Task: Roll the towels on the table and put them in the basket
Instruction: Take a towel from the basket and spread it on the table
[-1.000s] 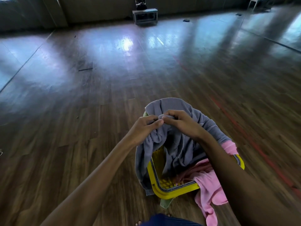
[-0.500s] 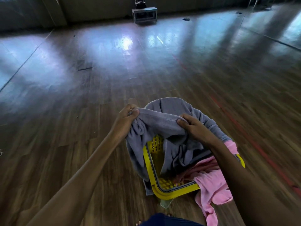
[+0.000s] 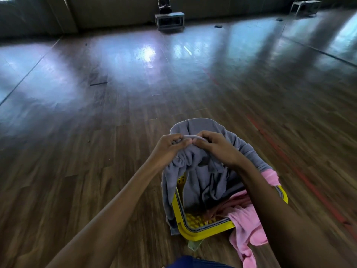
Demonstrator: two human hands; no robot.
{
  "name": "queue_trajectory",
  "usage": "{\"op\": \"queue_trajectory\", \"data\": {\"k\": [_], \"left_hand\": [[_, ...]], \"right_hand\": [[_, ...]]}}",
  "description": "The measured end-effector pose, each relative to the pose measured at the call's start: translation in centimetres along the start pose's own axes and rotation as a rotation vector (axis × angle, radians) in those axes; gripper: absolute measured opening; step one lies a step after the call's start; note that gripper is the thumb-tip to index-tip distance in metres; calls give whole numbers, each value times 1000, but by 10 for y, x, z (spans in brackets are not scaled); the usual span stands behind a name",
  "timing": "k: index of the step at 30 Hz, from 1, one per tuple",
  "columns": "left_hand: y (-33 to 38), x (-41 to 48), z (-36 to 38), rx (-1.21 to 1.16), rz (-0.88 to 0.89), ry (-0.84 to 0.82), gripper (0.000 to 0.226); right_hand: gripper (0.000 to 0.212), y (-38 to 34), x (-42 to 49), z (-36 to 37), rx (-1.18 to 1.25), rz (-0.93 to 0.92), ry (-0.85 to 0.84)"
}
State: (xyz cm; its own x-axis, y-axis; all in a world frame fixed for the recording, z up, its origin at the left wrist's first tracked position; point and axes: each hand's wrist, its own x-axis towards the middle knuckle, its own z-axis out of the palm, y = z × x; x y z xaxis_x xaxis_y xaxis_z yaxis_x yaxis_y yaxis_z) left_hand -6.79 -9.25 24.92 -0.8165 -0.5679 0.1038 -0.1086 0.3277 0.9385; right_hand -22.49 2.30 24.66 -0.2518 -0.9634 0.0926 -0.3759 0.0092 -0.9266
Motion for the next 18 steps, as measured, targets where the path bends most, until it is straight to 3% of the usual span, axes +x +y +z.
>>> {"op": "queue_trajectory", "data": {"k": [3, 7, 13, 18], "left_hand": [[2, -1, -9, -42, -6, 67, 21], [1, -4, -21, -37, -11, 143, 23], [-4, -11, -33, -39, -47, 210, 22], [-11, -35, -47, 17, -84, 310, 34]], "right_hand": [[22, 13, -5, -10, -62, 19, -5], [33, 40, -13, -16, -168, 99, 36], [20, 43, -22, -19, 61, 61, 136], [22, 23, -14, -3, 116, 26, 54]]}}
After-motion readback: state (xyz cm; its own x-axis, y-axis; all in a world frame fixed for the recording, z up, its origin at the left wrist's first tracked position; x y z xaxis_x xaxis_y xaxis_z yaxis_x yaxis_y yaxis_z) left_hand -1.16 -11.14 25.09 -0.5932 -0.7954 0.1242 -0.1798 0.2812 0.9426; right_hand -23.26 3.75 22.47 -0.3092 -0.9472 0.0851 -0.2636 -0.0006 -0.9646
